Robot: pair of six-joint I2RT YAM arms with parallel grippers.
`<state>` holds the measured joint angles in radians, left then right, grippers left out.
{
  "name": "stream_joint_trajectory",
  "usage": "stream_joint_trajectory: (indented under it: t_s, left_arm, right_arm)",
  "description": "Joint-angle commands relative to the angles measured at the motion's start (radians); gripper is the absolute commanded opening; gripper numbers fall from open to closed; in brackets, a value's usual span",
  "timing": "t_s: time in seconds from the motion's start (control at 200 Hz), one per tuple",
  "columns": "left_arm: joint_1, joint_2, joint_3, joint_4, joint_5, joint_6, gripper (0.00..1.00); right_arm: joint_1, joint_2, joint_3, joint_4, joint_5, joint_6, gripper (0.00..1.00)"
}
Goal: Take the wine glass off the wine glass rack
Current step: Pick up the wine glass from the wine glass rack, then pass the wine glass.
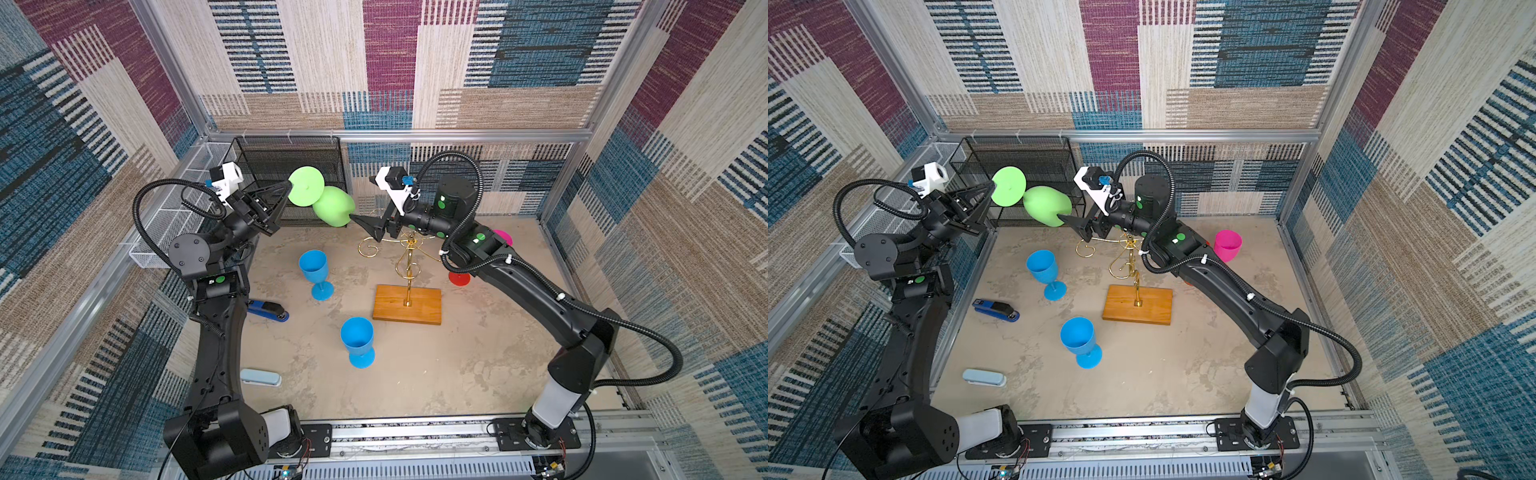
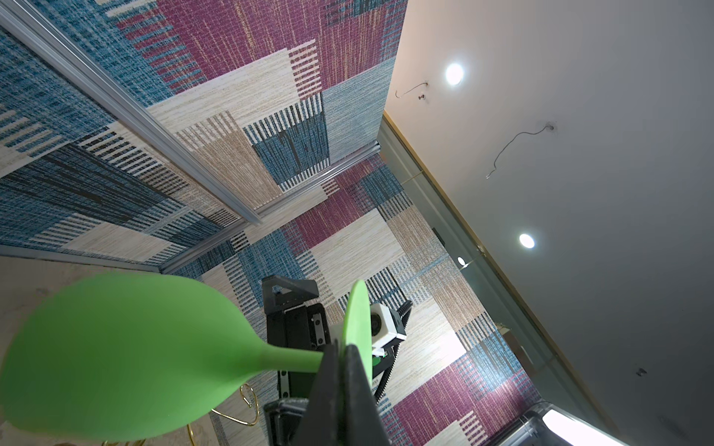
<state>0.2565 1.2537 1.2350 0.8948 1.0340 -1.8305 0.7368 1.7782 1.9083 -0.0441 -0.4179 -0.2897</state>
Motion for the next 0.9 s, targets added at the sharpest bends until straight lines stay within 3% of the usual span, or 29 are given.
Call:
stream_joint_trajectory:
  t_s: [0.0,0.406,0.696,0.896]
  left_arm:
    - [0.0,-0.006,0.004,0.068,-0.009,-0.029,0.0]
    - [-0.001,0.005,0.005,0.166,-0.034,-0.133,0.0]
    - [-0.004,0.025,-0.014,0.263,-0.059,-0.224,0.0]
    - [-0.005,0.023,0.006,0.255,-0.053,-0.224,0.0]
  right_arm:
    - [0.028,0.065,0.081,-0.054,-0.005,-0.046,0.99]
    - [0.078,0.241,0.296,-0.143,0.018,-0.033,1.0]
    - [0.088,0.276,0.353,-0.147,0.074,-0.018,1.0]
    - [0.093,0.271,0.357,-0.15,0.09,-0.009,0.91]
